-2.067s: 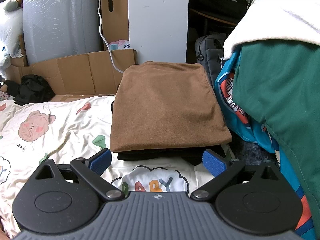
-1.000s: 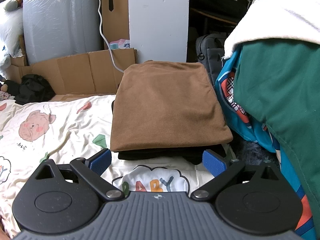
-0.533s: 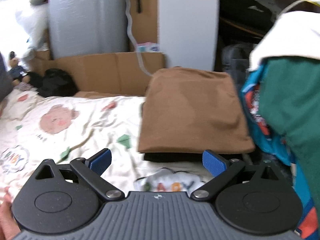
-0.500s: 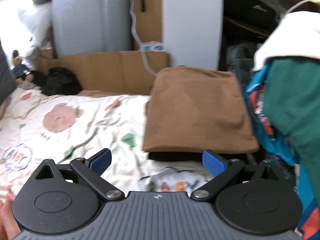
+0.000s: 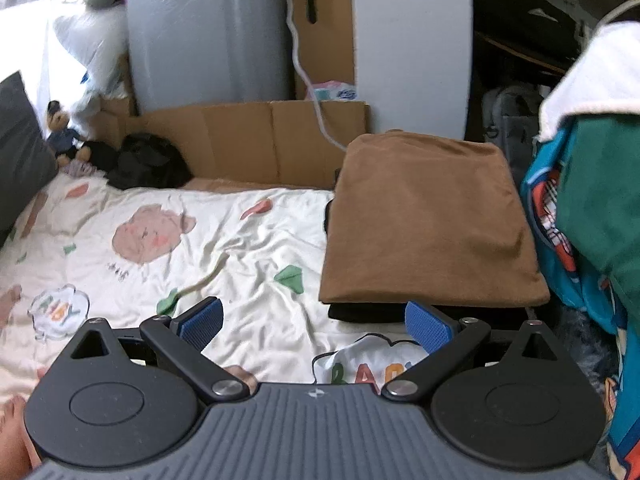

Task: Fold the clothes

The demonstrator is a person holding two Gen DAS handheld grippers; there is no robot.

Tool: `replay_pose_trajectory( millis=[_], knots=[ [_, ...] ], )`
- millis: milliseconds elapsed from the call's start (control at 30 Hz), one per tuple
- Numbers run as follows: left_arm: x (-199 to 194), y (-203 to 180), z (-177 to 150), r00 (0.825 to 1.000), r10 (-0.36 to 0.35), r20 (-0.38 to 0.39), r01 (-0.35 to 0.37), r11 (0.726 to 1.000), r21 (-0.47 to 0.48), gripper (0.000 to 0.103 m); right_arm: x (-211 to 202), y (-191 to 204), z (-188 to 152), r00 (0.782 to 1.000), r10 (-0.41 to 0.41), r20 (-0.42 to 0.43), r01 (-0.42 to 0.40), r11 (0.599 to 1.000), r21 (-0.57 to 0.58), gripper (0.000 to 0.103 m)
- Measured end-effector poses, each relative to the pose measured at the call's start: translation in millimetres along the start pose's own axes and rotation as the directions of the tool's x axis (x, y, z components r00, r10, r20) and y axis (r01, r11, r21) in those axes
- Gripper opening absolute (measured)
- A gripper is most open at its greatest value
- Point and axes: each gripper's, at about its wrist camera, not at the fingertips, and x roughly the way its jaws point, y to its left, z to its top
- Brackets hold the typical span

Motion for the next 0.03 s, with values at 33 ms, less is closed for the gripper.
replay_pose_trajectory(
  millis=[33],
  knots=[
    [0.8,0.1,0.1,1.000,-0.003,-0.003,0.003,1.000,-0.001,0.103,0.5,-2.6,-0.2,1.000,-0.001,-0.004,0.001,1.000,0.012,0.100]
  ],
)
